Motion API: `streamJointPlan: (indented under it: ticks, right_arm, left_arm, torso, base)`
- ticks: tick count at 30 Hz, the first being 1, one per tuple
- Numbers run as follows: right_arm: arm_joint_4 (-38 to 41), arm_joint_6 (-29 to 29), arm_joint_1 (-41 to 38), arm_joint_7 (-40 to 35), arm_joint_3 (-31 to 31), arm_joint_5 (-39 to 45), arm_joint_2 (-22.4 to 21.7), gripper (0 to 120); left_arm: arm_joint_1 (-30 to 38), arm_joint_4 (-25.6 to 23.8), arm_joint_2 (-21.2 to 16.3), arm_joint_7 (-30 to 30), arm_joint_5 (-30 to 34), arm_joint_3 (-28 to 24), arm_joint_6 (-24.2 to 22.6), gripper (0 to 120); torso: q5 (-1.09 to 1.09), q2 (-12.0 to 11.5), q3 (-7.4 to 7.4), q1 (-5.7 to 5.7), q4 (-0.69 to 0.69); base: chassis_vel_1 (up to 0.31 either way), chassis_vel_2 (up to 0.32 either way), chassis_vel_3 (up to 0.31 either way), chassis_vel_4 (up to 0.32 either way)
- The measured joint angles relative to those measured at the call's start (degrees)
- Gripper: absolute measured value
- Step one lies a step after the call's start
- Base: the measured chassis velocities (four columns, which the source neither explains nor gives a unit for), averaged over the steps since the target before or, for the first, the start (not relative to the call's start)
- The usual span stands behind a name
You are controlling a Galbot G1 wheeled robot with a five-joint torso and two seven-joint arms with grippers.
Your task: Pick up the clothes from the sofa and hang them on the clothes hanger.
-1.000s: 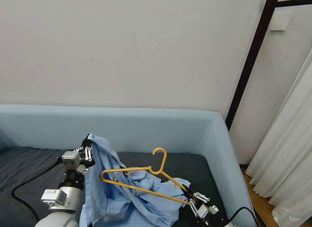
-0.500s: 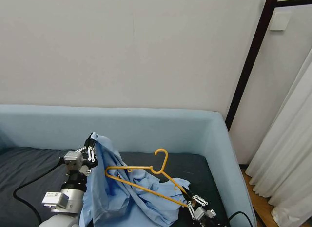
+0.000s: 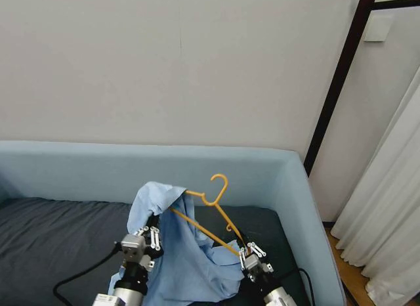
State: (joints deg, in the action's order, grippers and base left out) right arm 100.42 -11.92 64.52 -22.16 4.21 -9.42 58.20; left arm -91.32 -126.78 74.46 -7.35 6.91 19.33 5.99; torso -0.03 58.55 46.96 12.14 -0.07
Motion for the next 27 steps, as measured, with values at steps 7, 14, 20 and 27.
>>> streamJointPlan:
  ticks: [7,14,20,27]
  right_arm:
    - [1.0,-0.3,-0.5,1.0,-0.6,0.4,-1.5,5]
    - [-1.5,-1.1,0.7,-0.4,-0.5,-5.2,-1.0,5]
    - [-2.3,-2.6,1.7,2.5,-0.5,-5.5,0.0,5]
    - [-0.2,-4.3,3.3,3.6,-1.1,-0.6,0.2,5]
  left_arm:
    - [2.4,3.7,0.3,1.1,1.4,-0.7,1.4,0]
    - [1.9,2.6,3.3,5.9,0.5,-3.1,5.6,0]
    - [-0.1,2.5,5.3,12.2,-0.1,-3.9,10.6,0]
    - [-1.7,5.7,5.9,15.6,-7.0,-1.4,14.8,0]
  torso:
    - [0.00,0.0,0.00,0.00,-0.01]
    - [0.01,0.0,0.00,0.00,0.00]
    - [0.01,0.0,0.00,0.00,0.01]
    - [0.00,0.0,0.00,0.00,0.00]
  base:
    - [0.000,0.000,0.000,0.000]
    - [0.000,0.000,0.000,0.000]
    - [0.000,0.000,0.000,0.000]
    - [0.000,0.000,0.000,0.000]
